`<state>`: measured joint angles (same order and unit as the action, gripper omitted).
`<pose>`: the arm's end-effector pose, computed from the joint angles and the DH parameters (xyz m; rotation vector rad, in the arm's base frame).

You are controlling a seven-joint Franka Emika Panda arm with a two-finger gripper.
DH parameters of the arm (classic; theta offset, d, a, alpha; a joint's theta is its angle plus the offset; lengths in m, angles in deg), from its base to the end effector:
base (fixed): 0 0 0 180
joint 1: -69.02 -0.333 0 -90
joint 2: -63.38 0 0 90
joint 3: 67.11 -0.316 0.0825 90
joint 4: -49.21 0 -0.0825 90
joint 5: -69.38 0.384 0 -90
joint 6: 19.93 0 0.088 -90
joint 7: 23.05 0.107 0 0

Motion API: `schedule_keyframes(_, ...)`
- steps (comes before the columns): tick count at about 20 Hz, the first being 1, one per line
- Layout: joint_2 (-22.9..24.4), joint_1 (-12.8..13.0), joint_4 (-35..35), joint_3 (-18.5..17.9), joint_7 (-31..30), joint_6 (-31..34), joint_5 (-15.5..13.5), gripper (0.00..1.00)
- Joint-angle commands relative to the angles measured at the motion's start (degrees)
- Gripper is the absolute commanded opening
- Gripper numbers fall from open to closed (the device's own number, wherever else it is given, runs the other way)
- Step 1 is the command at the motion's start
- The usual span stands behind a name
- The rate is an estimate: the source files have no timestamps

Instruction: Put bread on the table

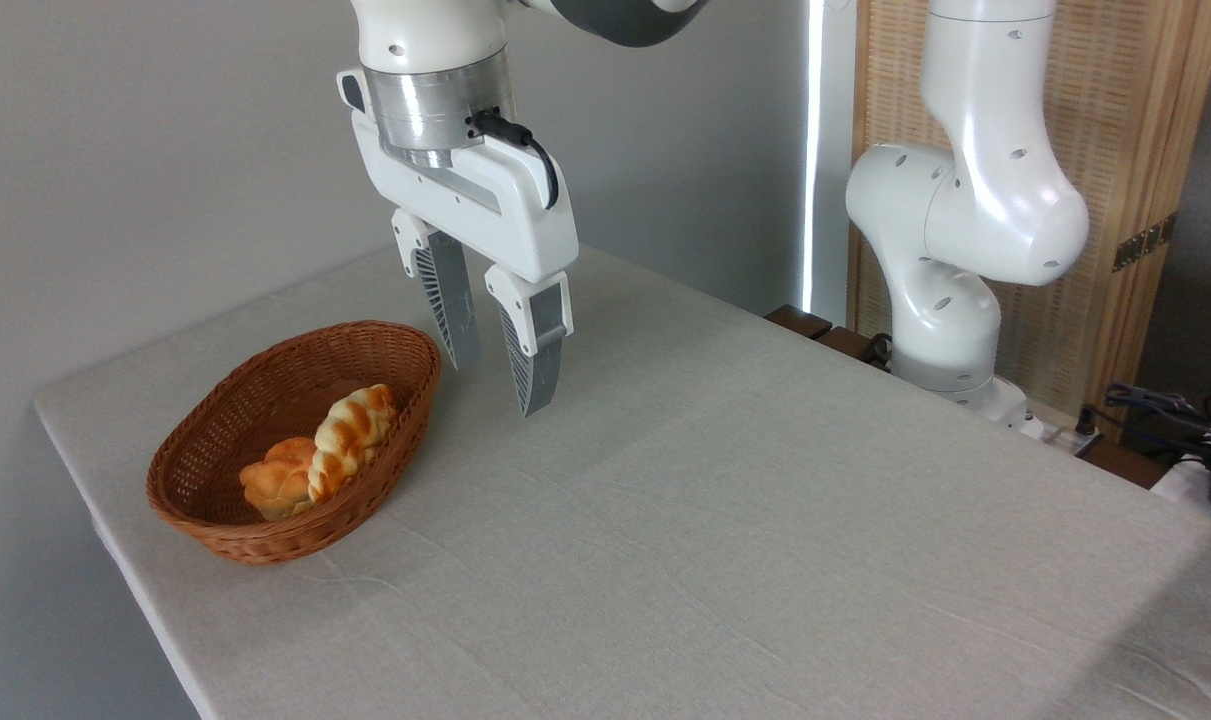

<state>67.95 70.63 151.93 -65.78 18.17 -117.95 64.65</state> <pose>0.5356 -0.0356 0.5749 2.8470 -1.1356 0.0369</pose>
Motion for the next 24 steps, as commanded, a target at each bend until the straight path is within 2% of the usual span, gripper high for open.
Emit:
schedule_keyframes(1, -0.1, 0.1, -0.2, 0.0, -0.6, 0.0, -0.3, 1.0)
schedule_keyframes(15, -0.3, 0.1, -0.1, 0.1, -0.7, -0.1, 0.1, 1.0)
schedule_keyframes(19, -0.4, 0.5, 0.5, 1.7, -1.6, -0.7, -0.4, 1.0)
schedule_keyframes(22, -2.0, 1.3, 0.5, 3.1, -7.4, -5.5, -1.0, 1.0)
schedule_keyframes(24, -3.3, 1.4, 0.6, 4.6, -12.6, -9.0, -3.3, 1.0)
